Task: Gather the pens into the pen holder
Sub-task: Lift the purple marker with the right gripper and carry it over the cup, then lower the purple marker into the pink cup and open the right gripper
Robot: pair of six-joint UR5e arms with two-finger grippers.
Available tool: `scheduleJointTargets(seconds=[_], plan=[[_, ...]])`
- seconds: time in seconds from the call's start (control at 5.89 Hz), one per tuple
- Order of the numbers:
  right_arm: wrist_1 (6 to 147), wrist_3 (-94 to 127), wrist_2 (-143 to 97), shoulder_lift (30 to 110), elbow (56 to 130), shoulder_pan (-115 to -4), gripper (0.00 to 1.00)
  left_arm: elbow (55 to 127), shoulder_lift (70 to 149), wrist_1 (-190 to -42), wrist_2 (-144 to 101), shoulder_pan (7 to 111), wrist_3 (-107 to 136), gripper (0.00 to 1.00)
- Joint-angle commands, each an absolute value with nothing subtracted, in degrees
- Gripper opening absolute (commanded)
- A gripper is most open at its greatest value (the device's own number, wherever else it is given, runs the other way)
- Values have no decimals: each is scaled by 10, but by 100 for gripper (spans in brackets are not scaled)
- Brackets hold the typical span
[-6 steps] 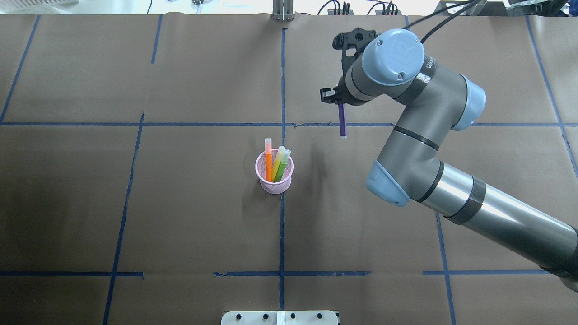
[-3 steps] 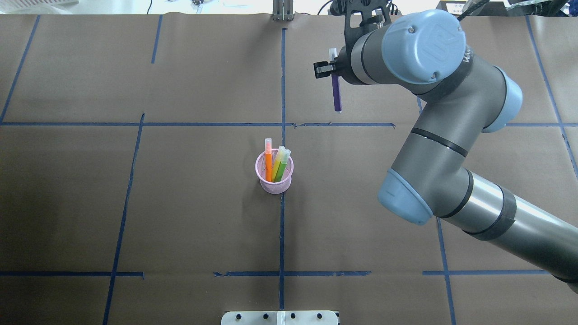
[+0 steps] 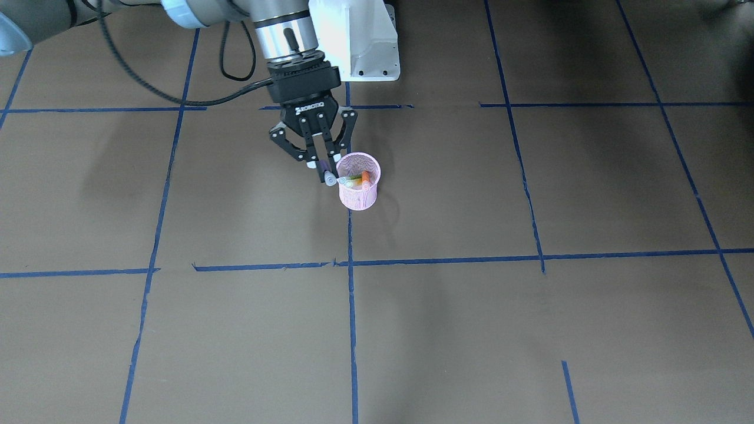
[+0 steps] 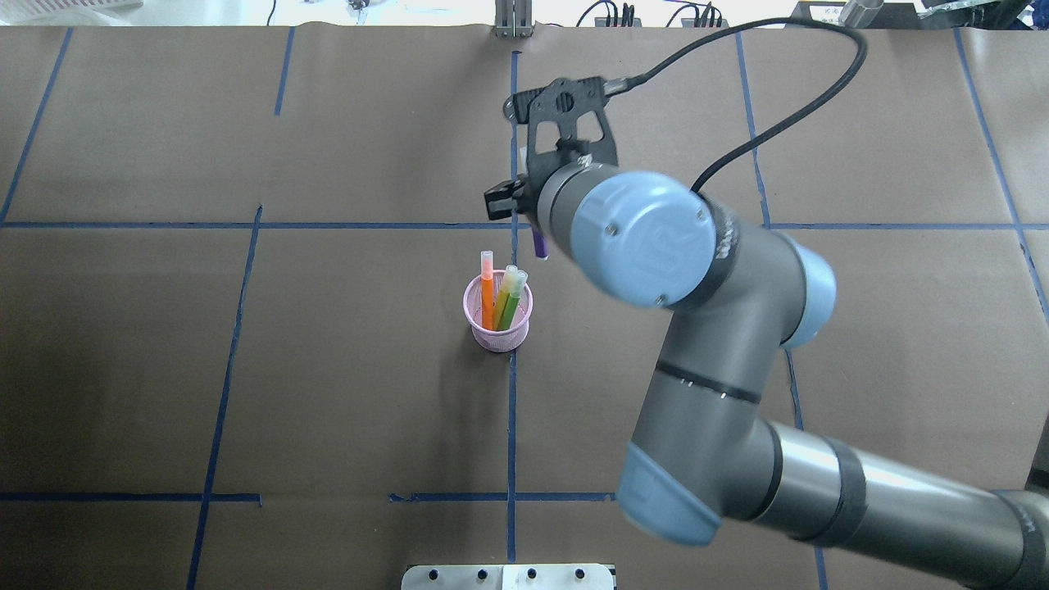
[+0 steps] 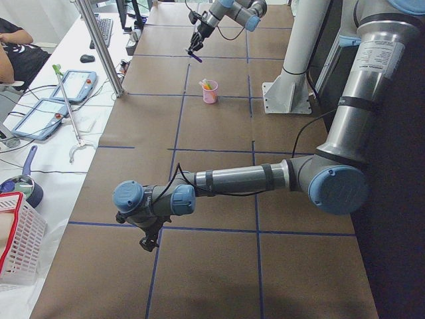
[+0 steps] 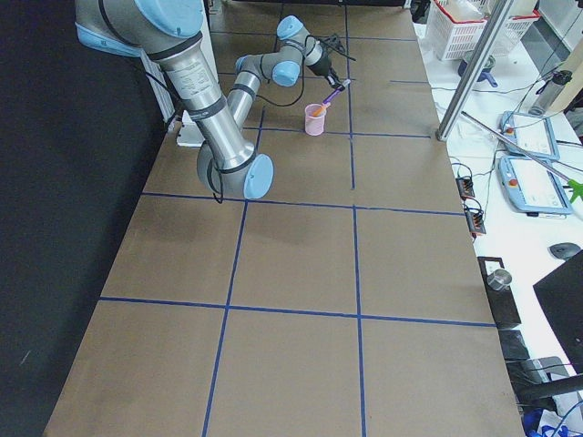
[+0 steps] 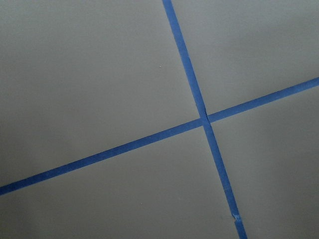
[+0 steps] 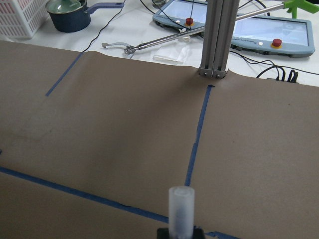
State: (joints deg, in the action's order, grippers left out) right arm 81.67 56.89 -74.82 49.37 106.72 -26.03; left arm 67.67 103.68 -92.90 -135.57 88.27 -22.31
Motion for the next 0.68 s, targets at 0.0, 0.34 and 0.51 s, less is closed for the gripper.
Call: scheduleJointTargets(seconds=[0.0,0.34,0.51], plan=[[813,592,-693,486,1056,-206,0,677,1036,-929,-1352,883,-224,100],[771,608,-678,485,1003,-205,0,677,1036,-929,-1351,882,-224,100],[745,610,-677,488,985,-203,0,677,1036,-929,-1351,882,-224,100]])
